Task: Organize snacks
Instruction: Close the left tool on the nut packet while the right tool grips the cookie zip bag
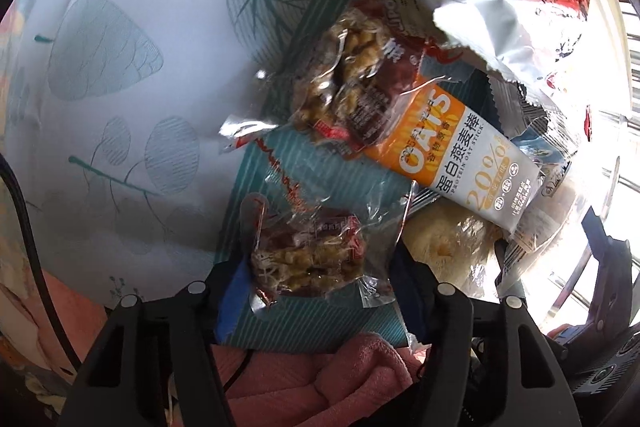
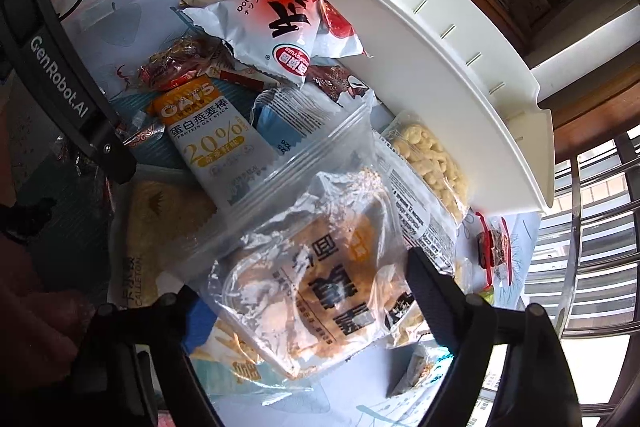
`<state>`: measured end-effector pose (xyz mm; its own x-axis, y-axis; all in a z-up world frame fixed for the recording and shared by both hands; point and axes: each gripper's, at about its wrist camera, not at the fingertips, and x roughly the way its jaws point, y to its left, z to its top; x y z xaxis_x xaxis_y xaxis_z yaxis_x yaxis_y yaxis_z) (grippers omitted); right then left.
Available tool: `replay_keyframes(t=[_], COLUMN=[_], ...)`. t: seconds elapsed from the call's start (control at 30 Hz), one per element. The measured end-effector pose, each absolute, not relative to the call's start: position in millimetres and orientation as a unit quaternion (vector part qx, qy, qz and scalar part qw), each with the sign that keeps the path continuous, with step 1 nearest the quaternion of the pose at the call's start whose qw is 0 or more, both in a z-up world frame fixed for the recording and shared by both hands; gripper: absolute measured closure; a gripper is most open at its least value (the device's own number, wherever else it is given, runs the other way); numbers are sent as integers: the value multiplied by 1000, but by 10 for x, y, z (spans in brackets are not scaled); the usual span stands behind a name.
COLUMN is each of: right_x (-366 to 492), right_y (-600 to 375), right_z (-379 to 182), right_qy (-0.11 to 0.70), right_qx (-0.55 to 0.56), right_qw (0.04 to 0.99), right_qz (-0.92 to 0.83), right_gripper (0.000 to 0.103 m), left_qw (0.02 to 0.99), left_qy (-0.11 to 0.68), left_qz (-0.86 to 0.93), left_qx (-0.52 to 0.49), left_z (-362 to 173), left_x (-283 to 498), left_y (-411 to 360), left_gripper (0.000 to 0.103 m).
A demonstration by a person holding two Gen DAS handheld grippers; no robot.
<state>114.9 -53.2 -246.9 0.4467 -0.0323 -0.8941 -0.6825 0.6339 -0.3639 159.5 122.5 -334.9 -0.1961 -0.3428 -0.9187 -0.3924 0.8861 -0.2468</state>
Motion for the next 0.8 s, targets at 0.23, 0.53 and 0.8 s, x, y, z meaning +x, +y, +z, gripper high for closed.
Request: replay_keyframes(t=[0.23, 0.53, 0.8], right_x=[1016, 747, 534], right_y=[-563, -569, -635], right_z=[-2374, -2107, -1696], right_qy=[487, 460, 418], right_qx=[-355, -341, -322], right_qw=[771, 791, 821], right_qz=[206, 213, 216], right_gripper=[23, 23, 23], left_qw=[601, 646, 697], left_qy=[764, 730, 685], left_qz=[30, 19, 13], left_qx=[-231, -220, -210], left_z=[-3223, -2774, -2084], left_x=[1328, 1028, 797], left_y=[1220, 952, 772], left_gripper=[41, 41, 41])
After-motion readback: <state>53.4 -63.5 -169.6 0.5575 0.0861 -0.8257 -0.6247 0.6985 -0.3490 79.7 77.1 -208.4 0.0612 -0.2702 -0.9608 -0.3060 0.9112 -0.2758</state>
